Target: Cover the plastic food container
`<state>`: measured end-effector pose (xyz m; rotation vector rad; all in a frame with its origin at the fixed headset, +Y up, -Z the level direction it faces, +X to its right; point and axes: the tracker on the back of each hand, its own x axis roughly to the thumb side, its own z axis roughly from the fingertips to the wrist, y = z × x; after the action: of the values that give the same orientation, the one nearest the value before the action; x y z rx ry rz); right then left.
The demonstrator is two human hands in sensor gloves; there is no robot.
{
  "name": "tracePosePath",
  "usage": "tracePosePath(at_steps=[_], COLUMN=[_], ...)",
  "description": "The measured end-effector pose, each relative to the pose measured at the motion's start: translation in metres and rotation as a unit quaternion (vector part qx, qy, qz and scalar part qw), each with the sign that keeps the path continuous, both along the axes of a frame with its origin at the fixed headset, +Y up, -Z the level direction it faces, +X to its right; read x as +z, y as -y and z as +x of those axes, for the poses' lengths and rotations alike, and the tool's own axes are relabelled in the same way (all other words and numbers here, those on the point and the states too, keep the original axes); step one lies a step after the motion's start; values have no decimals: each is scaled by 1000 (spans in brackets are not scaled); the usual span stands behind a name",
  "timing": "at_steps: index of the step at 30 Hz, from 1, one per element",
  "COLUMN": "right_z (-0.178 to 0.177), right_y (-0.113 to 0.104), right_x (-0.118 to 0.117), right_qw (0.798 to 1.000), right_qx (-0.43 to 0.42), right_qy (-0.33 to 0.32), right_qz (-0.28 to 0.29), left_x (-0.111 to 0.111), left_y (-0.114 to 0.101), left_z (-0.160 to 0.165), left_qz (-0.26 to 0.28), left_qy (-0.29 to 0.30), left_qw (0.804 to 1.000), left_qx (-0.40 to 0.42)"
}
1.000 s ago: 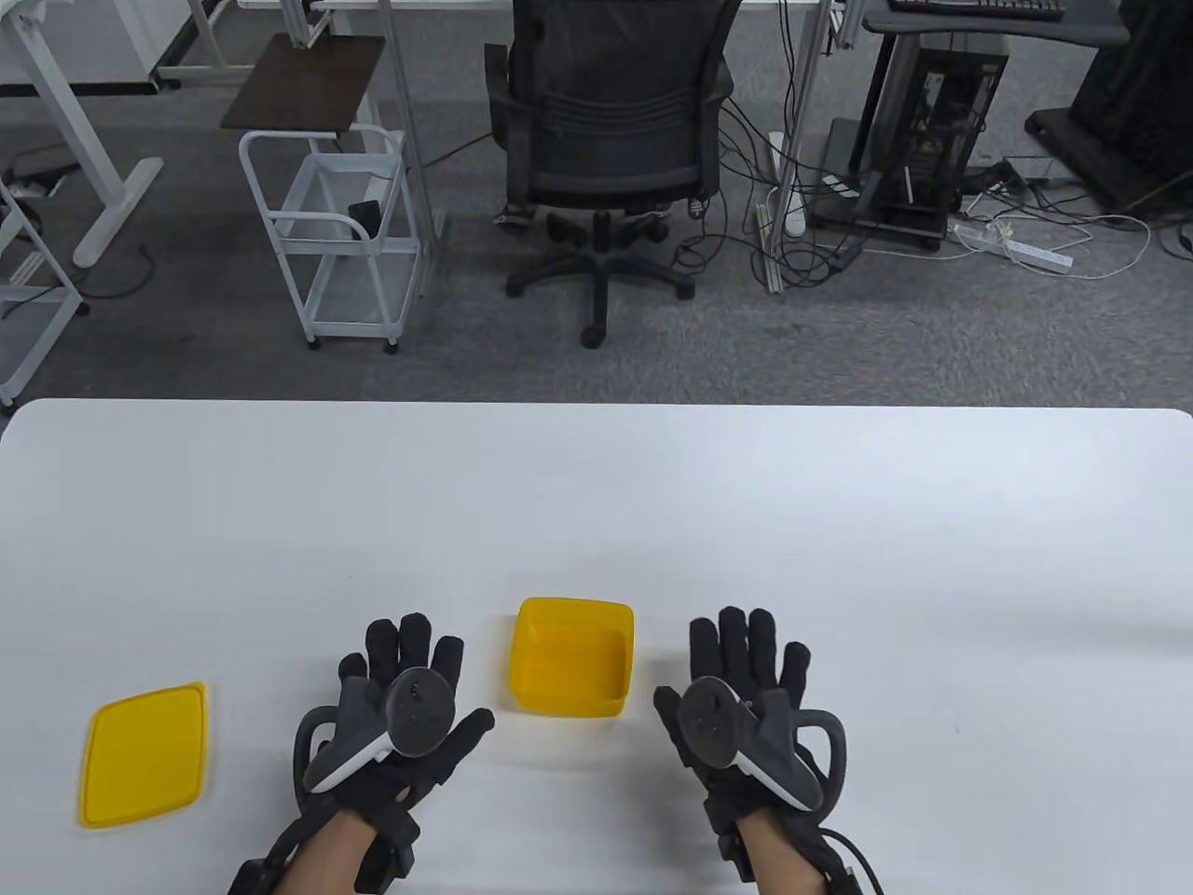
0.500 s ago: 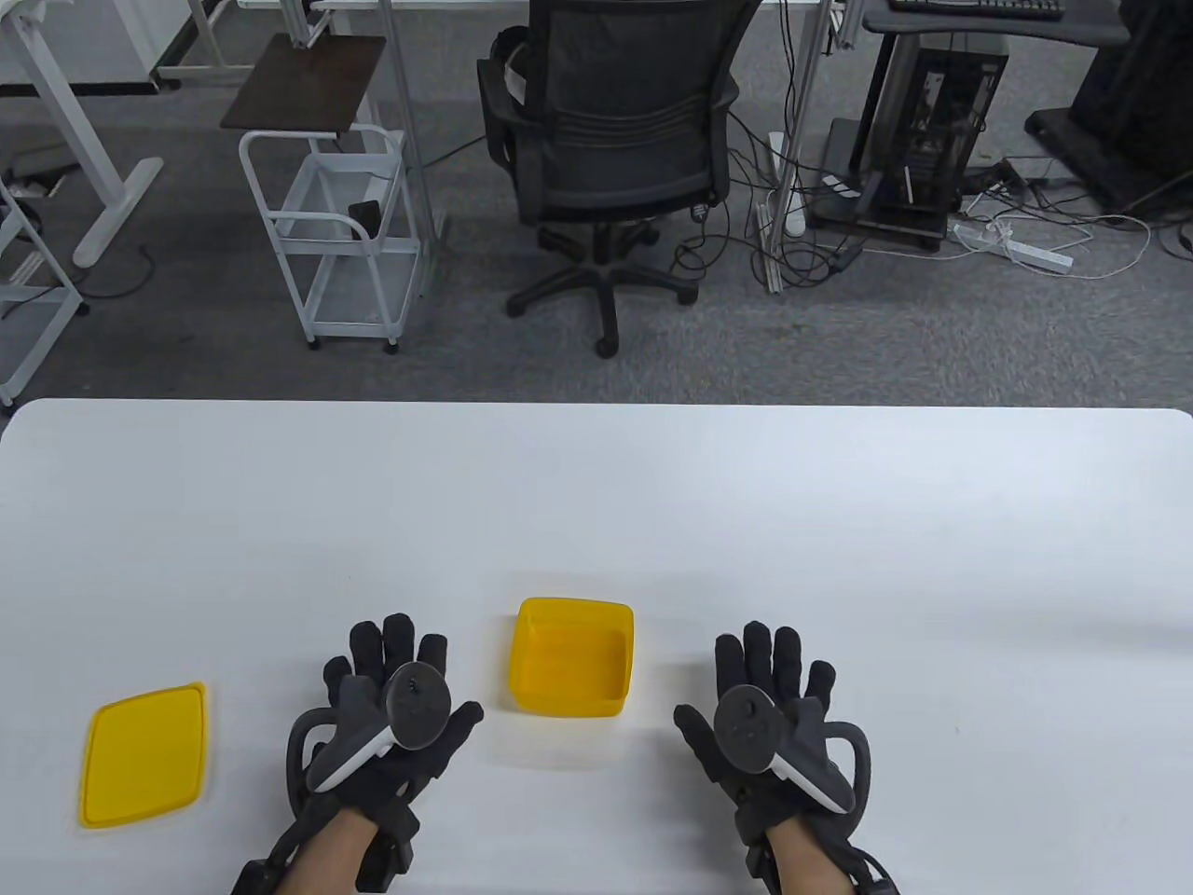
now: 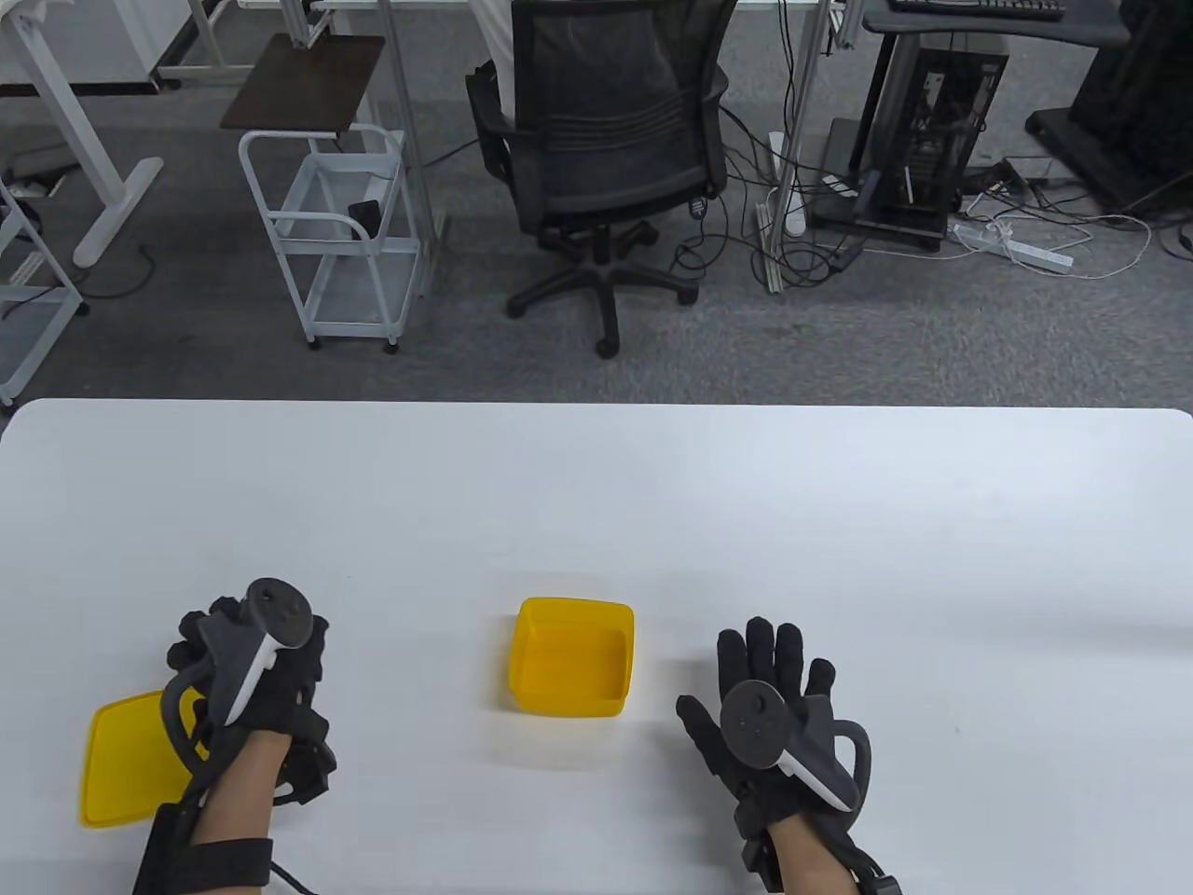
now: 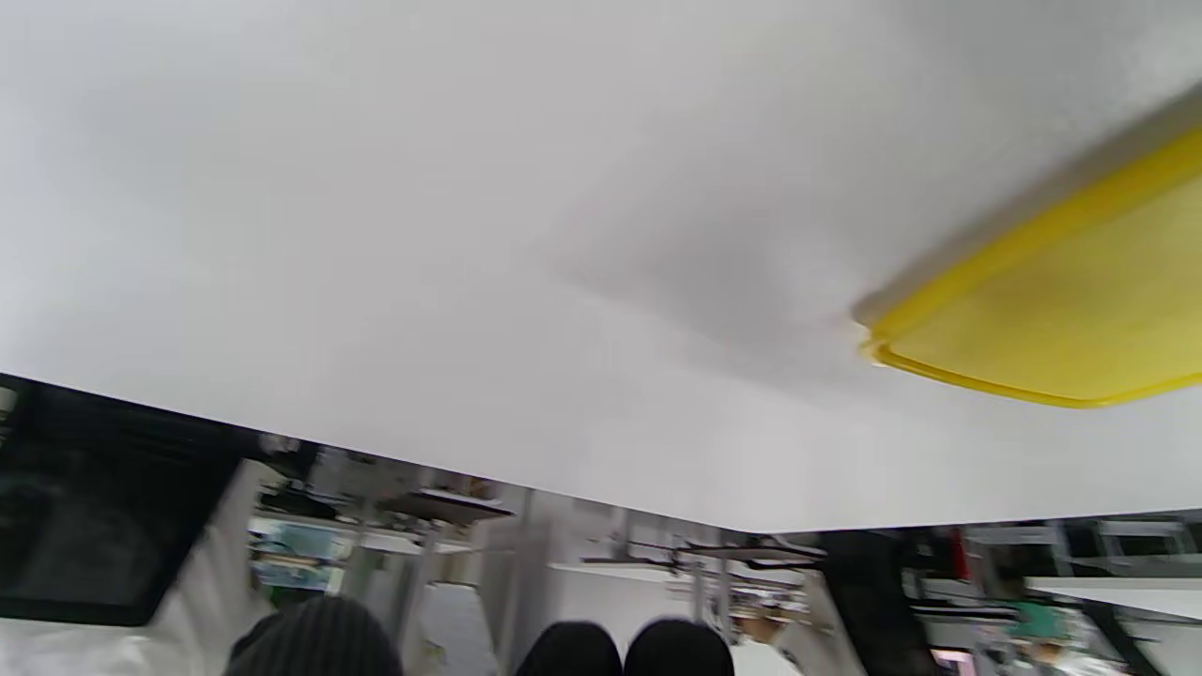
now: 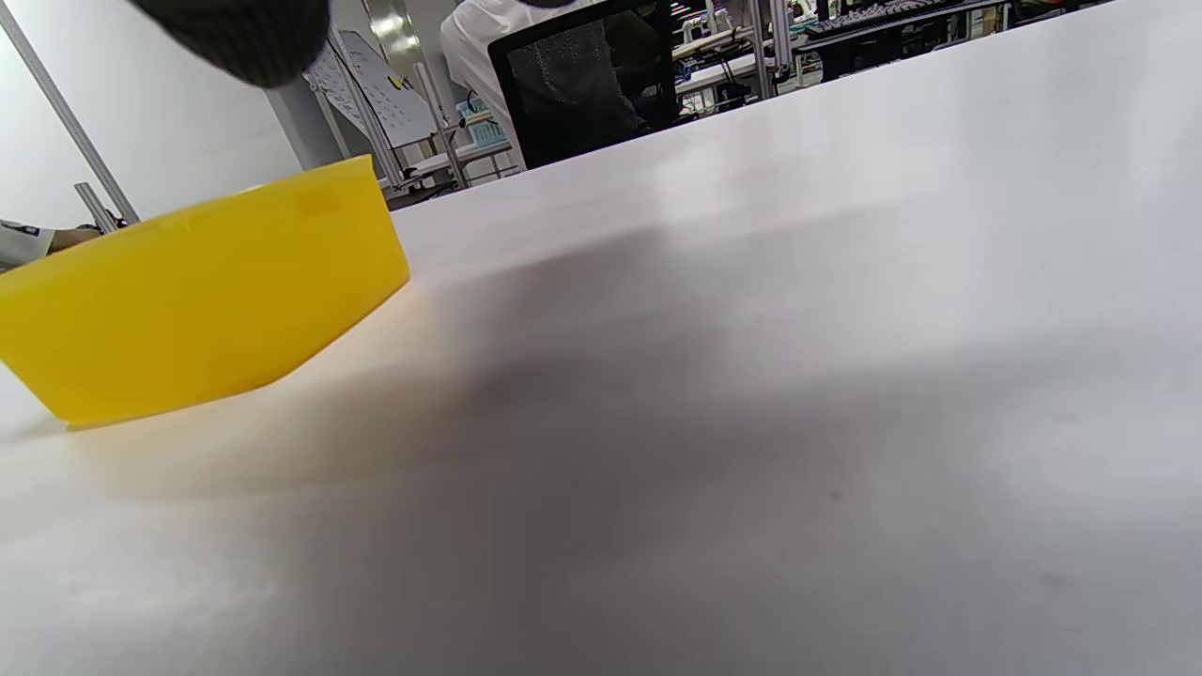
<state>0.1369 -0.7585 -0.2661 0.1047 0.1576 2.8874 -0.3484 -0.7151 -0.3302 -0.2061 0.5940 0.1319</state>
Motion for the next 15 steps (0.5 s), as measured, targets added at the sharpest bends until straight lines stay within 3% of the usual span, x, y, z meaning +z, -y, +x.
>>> tracePosePath(at_steps=[7, 15], right_z=[-1, -5], right_y=[0, -3], right_x=[-1, 1], right_qw=[1000, 1000], right_qx=[-1, -9], right_qy=[-1, -1], right_qz=[1, 8], left_x=[-13, -20], left_y=[32, 66], left_z=[-49, -62], left_qz=[-128, -203], left_qy=[-155, -184], left_qw=[978, 959], left_qx=[-60, -77])
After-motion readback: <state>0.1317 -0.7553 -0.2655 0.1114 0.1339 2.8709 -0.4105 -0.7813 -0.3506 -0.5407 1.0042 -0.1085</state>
